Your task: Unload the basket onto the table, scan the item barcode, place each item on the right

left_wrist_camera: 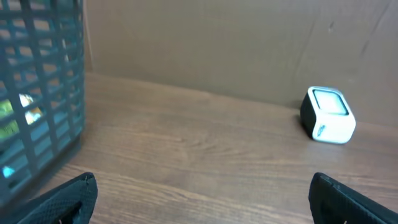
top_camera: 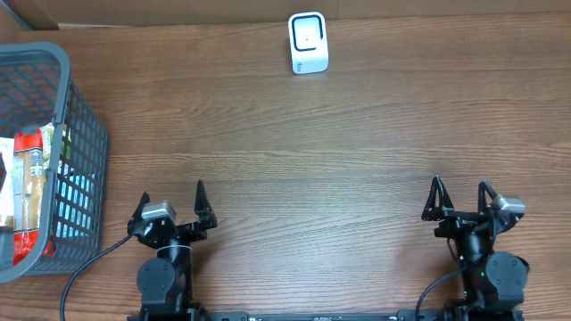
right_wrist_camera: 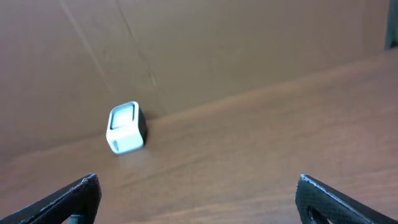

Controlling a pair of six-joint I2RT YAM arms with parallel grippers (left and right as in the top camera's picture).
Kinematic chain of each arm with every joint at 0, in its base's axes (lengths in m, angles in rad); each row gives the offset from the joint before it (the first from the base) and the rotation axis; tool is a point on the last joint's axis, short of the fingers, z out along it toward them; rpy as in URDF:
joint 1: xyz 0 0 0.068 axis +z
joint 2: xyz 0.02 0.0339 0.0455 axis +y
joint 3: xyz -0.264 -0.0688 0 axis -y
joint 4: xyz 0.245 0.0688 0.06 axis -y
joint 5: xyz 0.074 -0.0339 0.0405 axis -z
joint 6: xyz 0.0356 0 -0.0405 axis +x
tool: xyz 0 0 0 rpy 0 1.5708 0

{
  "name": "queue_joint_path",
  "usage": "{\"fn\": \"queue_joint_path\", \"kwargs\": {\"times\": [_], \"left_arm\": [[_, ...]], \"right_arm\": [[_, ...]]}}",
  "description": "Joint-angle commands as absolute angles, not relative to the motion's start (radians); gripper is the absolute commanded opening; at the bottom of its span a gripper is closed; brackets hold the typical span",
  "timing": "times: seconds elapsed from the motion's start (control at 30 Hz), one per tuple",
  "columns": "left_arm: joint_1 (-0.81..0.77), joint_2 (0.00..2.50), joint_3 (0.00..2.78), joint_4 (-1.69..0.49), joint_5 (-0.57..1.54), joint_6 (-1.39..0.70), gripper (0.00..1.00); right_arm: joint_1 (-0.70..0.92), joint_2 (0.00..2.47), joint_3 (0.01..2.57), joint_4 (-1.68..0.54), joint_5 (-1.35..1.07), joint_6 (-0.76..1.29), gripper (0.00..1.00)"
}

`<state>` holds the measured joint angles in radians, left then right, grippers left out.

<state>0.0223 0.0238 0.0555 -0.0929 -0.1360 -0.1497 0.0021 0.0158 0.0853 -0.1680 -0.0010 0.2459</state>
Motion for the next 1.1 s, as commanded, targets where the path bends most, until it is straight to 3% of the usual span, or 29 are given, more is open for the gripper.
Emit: {"fn": "queue_joint_path", "kwargs": {"times": [0.0, 0.23, 0.57, 0.8, 1.07], "left_arm": [[0.033, 0.028, 0.156, -0.122, -0.181, -0.125, 1.00], [0.033, 0.120, 0.290, -0.144, -0.210, -0.081, 1.00], [0.033, 0.499, 0.715, -0.291, -0.207, -0.082, 1.00], [0.033, 0.873, 1.280, -0.722, -0.183, -0.082, 1.00], [0.033, 1.368, 2.083, -1.379, -0.122, -0.085, 1.00]], "right_arm": [[-0.001, 0.011, 0.170, -0.171, -0.011, 0.227, 1.00], [-0.001, 0.096, 0.284, -0.184, -0.055, 0.158, 1.00], [-0.001, 0.359, 0.576, -0.317, -0.055, 0.126, 1.00], [-0.001, 0.614, 0.896, -0.569, -0.055, 0.099, 1.00], [-0.001, 0.941, 1.295, -0.898, -0.056, 0.100, 1.00]]}}
